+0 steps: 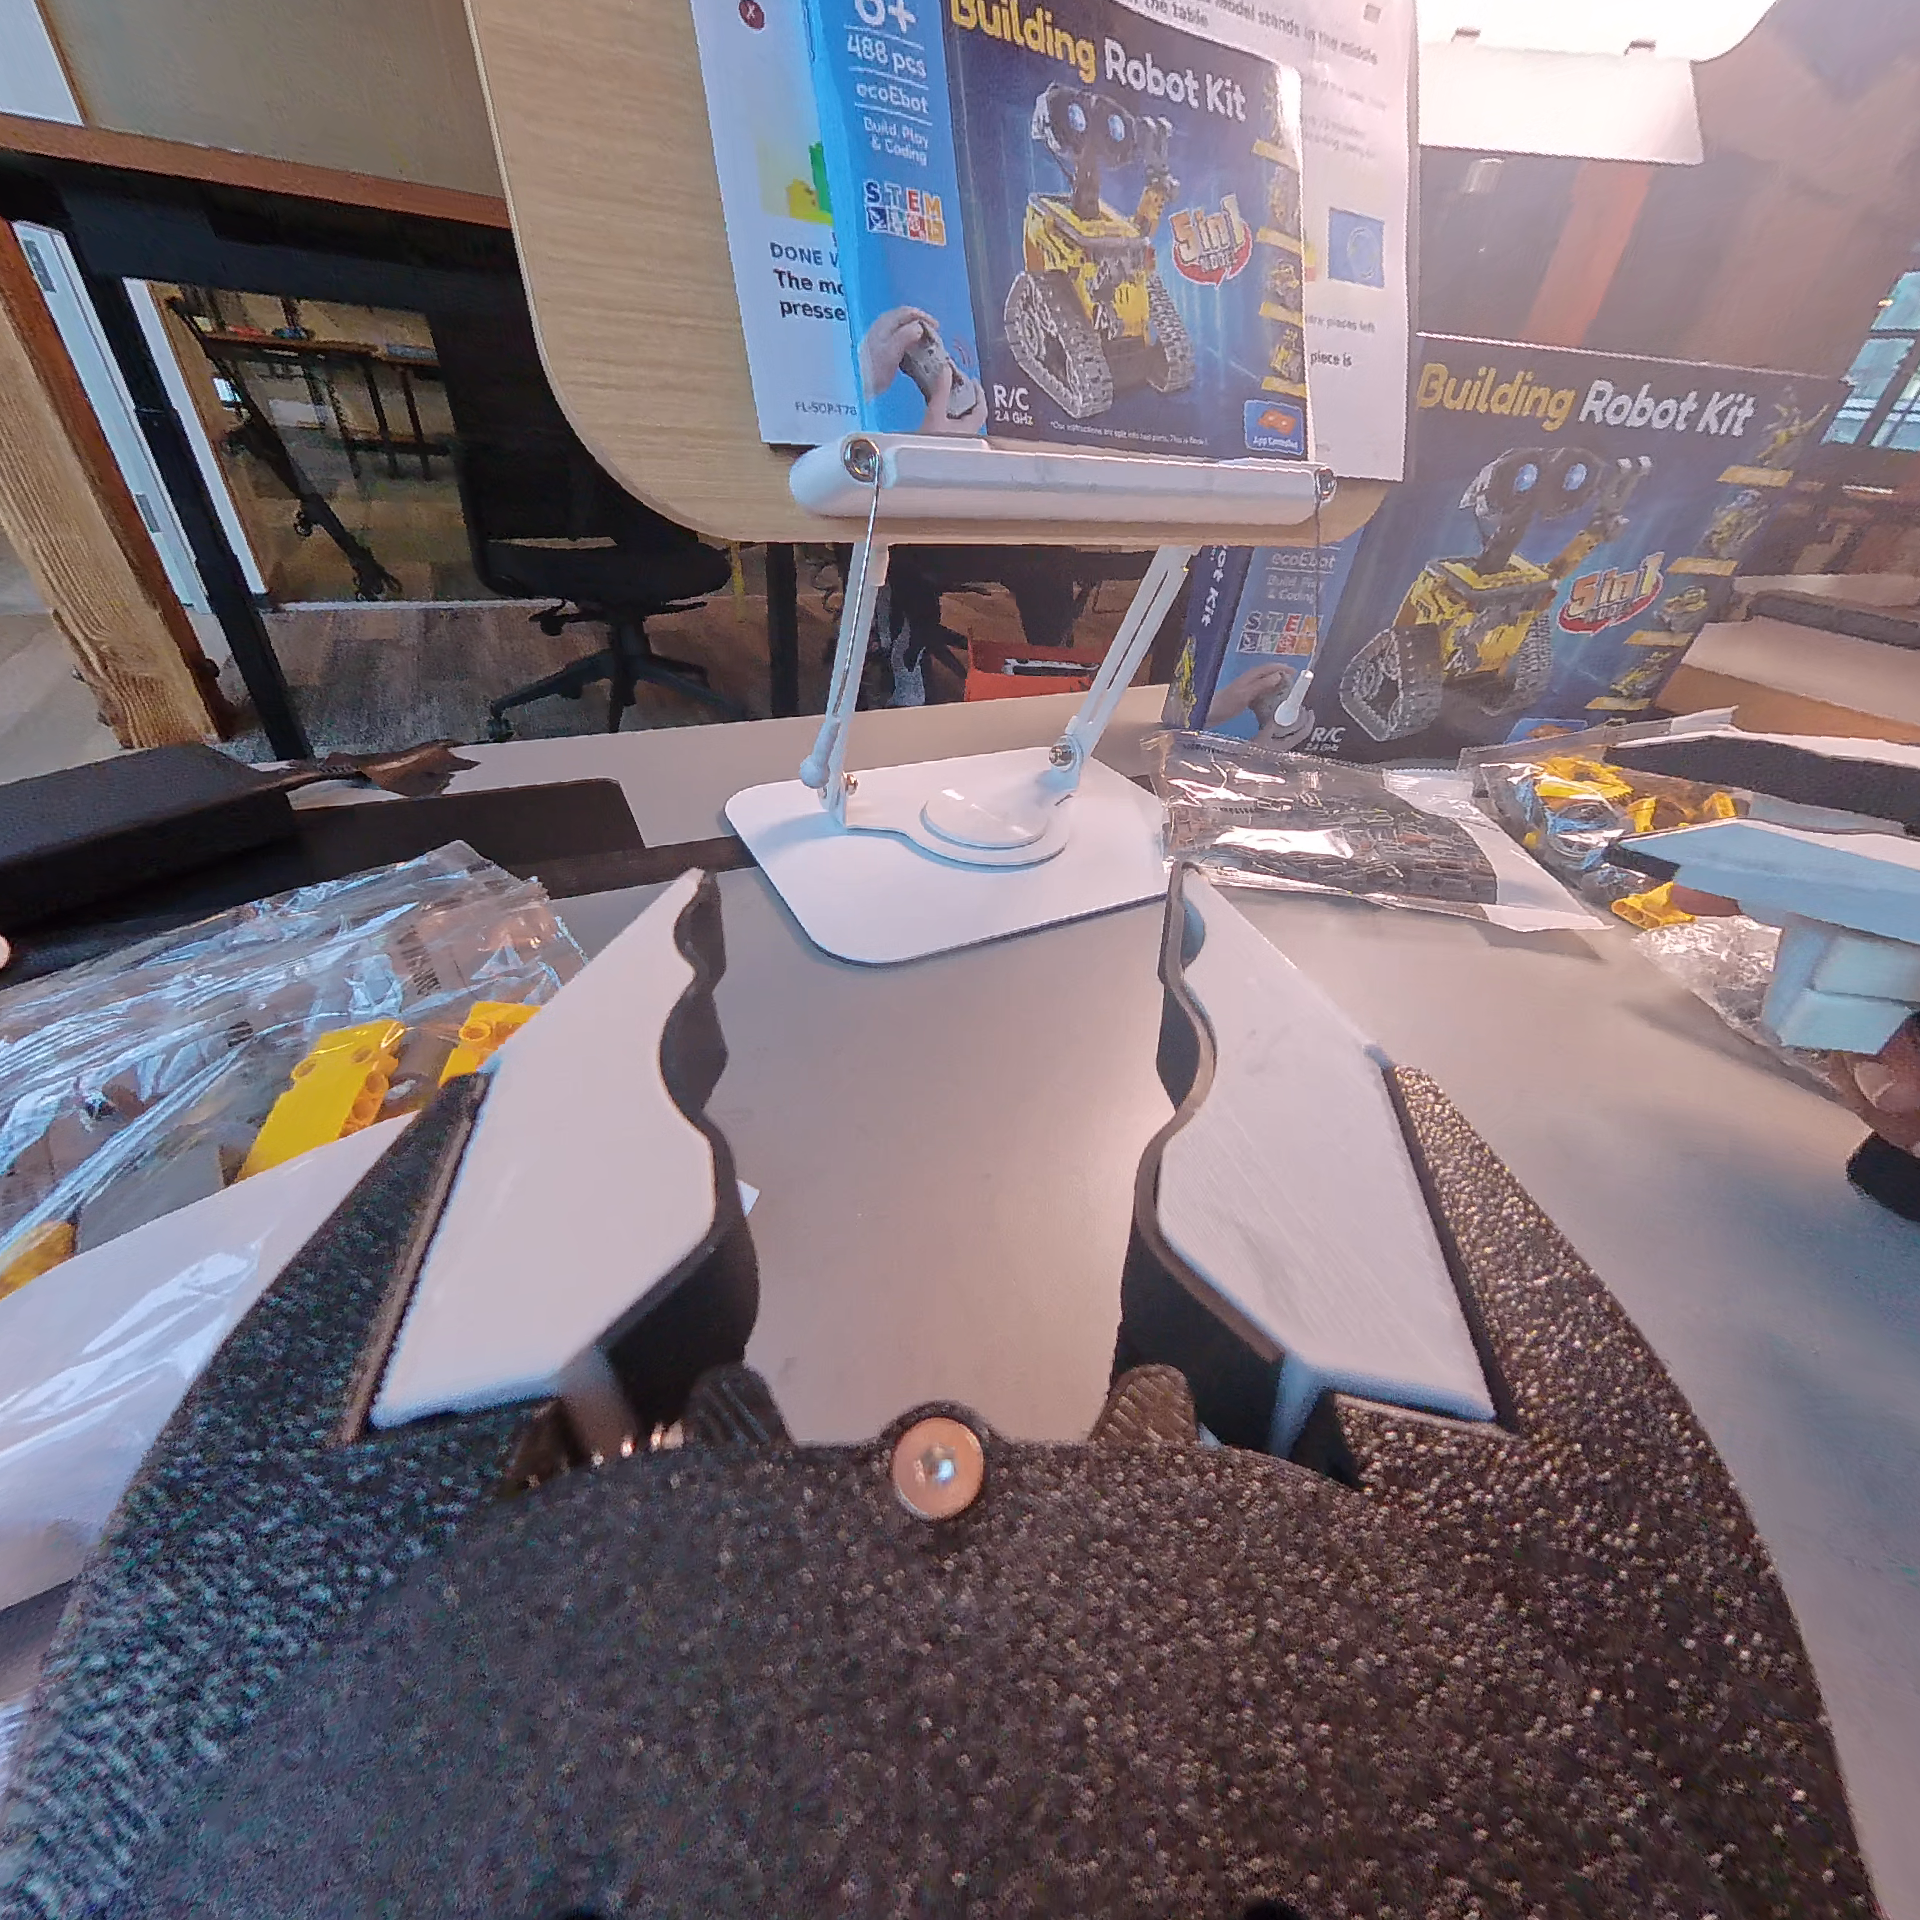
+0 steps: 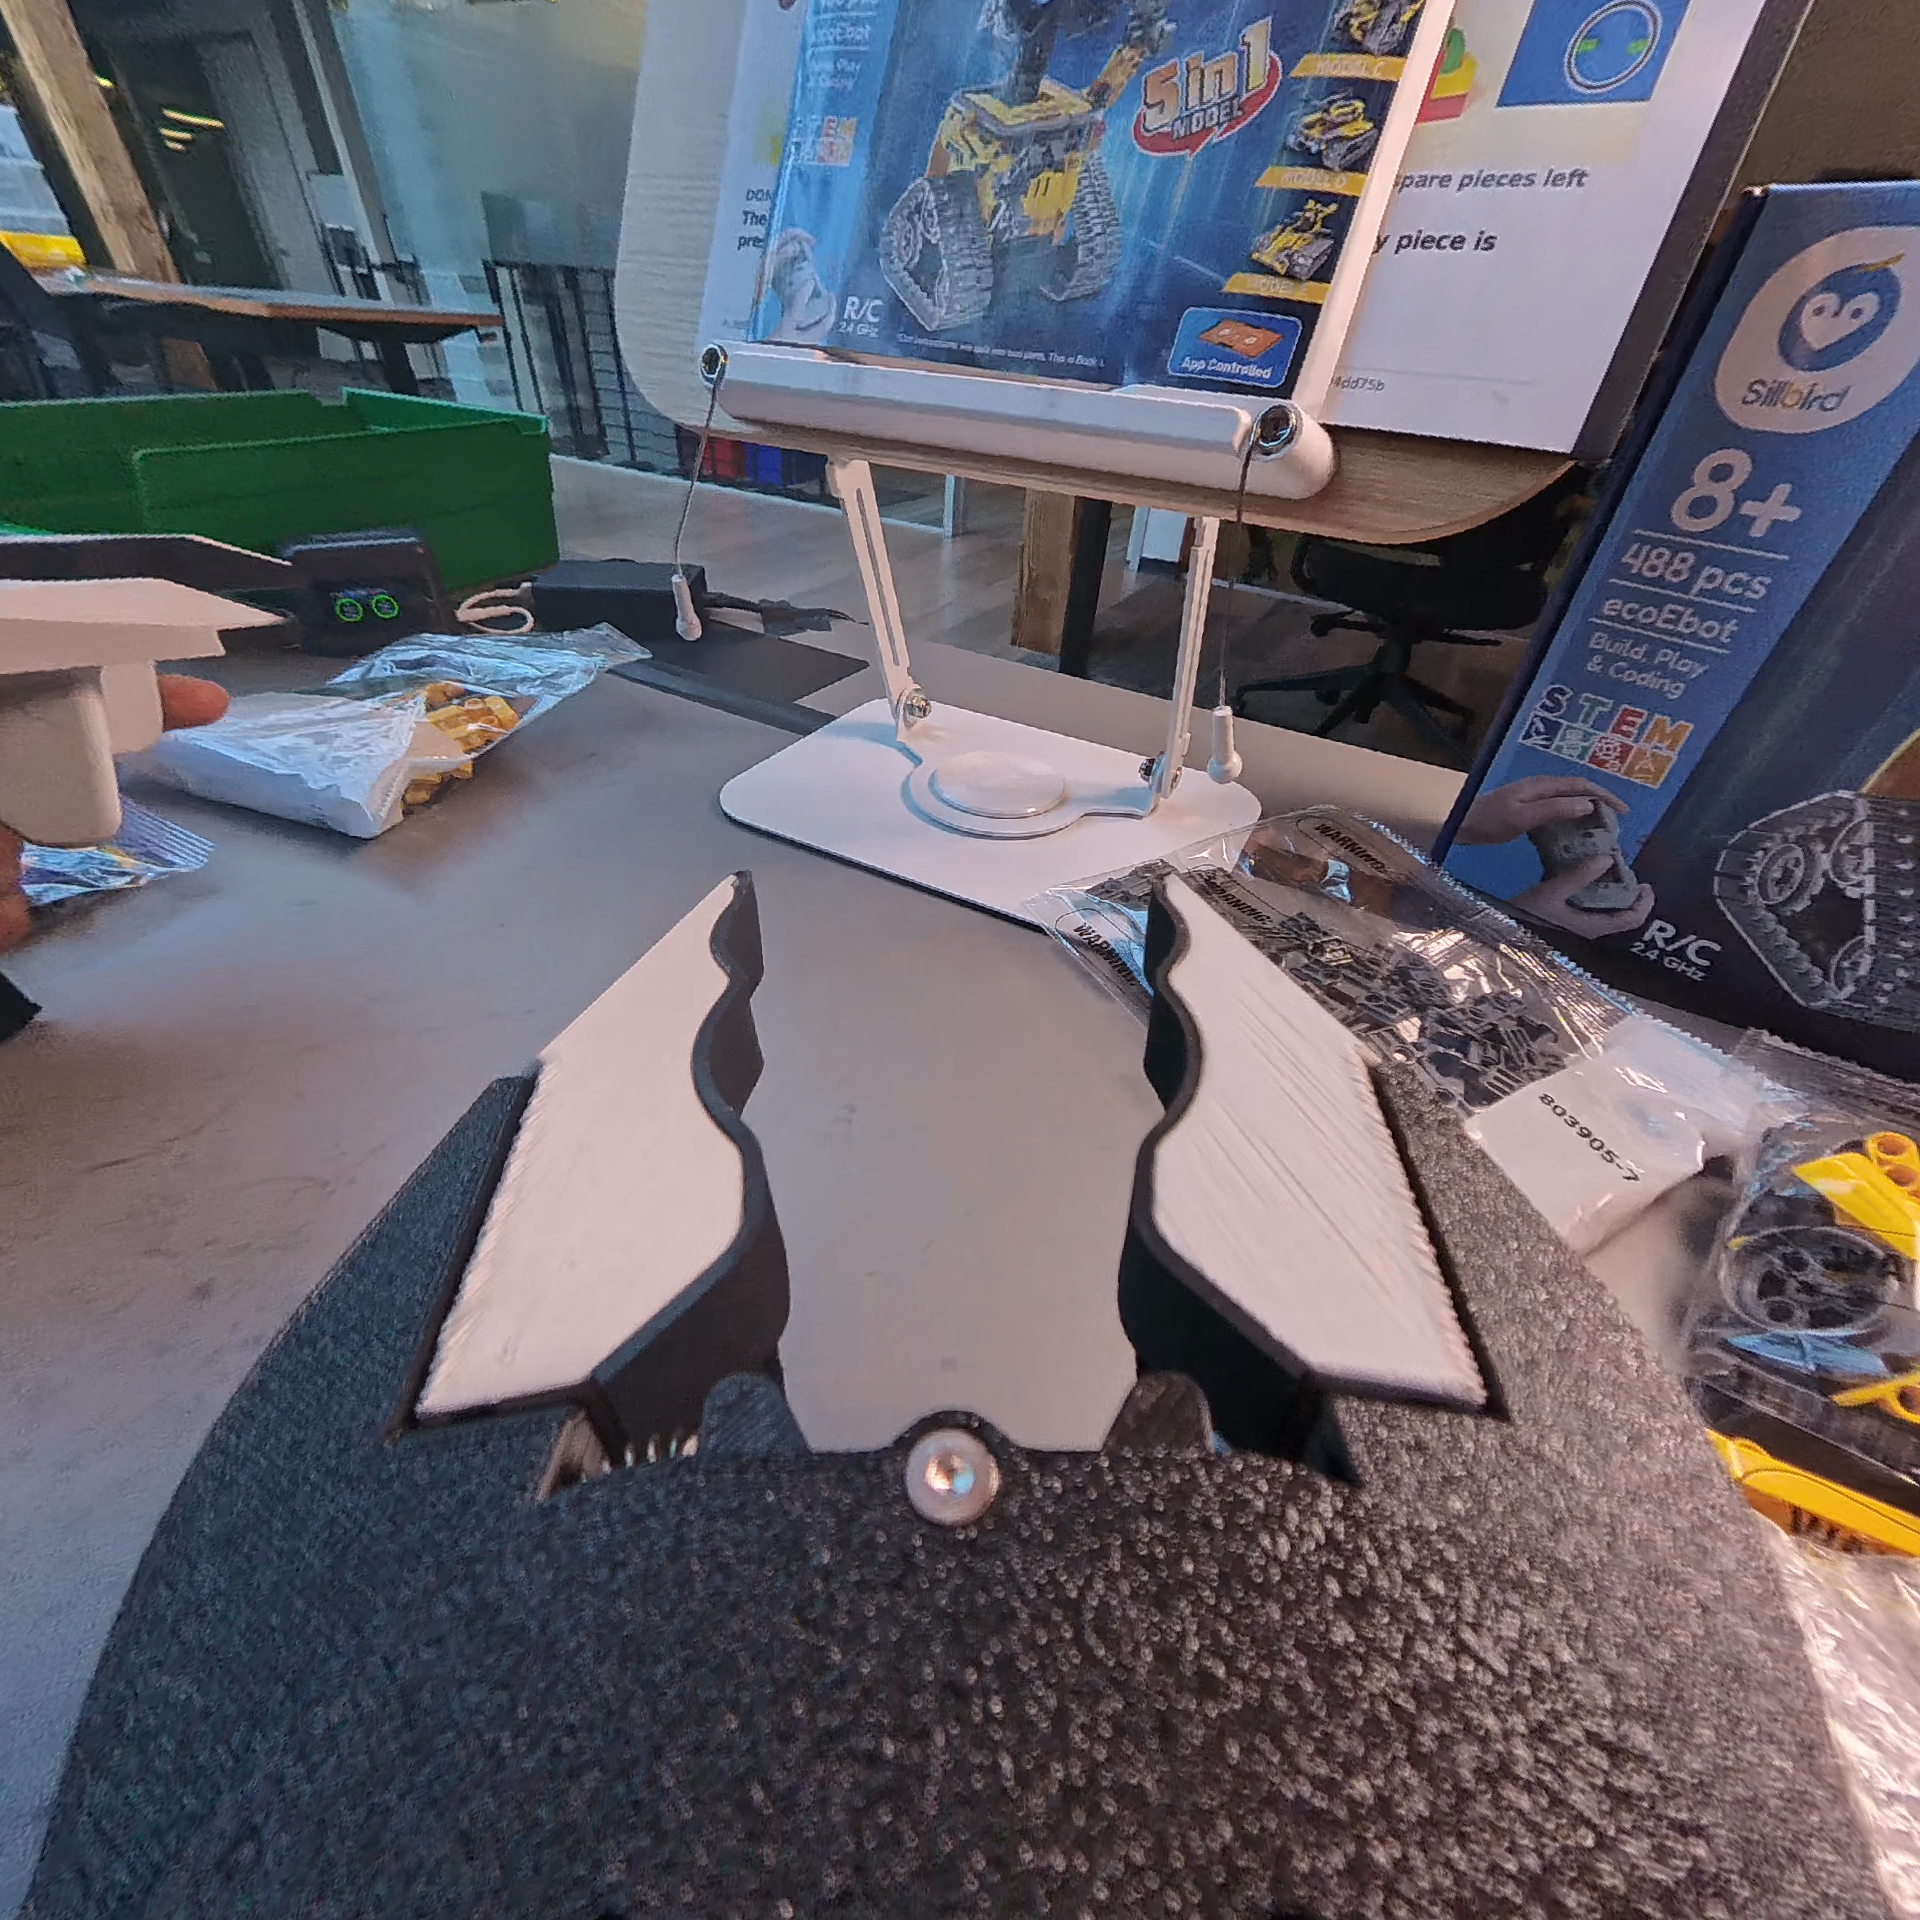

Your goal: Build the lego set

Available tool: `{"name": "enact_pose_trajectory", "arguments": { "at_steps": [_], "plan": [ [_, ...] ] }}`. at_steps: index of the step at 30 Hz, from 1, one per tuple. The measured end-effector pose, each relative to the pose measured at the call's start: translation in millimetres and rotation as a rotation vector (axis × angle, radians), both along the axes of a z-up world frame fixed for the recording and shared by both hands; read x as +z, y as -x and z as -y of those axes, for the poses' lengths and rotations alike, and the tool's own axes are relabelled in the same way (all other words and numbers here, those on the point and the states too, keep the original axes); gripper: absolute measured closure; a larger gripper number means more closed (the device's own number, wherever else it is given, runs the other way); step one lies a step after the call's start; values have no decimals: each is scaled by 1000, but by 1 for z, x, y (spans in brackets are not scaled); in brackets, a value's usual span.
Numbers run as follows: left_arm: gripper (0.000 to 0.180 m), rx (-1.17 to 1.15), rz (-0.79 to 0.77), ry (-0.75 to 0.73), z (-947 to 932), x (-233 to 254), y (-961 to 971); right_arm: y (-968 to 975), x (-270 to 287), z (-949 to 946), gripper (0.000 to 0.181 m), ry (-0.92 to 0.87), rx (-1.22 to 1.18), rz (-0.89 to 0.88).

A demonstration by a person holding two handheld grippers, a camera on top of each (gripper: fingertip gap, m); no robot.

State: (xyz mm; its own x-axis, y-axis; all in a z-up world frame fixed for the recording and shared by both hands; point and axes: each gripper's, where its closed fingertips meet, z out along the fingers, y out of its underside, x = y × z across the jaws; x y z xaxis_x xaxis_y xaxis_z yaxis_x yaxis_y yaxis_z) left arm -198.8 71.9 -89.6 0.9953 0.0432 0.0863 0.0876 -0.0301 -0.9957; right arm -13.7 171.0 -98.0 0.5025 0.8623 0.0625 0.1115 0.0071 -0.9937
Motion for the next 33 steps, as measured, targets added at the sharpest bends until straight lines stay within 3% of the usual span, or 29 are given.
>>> {"name": "enact_pose_trajectory", "arguments": {
  "at_steps": [11,18,26,33],
  "plan": [
    [98,19,-77,-107,14,49,8,2,-1,2,112,2,28,11],
    [103,62,-140,-27,18,44,48,16,-1,13,120,-35,83,29],
    [132,39,-140,-17,7,21,61,24,3,15,131,-52,90,3],
    [133,1,-158,-134,-67,76,47,70,72,-33,129,-115,82,-67]
  ]
}}
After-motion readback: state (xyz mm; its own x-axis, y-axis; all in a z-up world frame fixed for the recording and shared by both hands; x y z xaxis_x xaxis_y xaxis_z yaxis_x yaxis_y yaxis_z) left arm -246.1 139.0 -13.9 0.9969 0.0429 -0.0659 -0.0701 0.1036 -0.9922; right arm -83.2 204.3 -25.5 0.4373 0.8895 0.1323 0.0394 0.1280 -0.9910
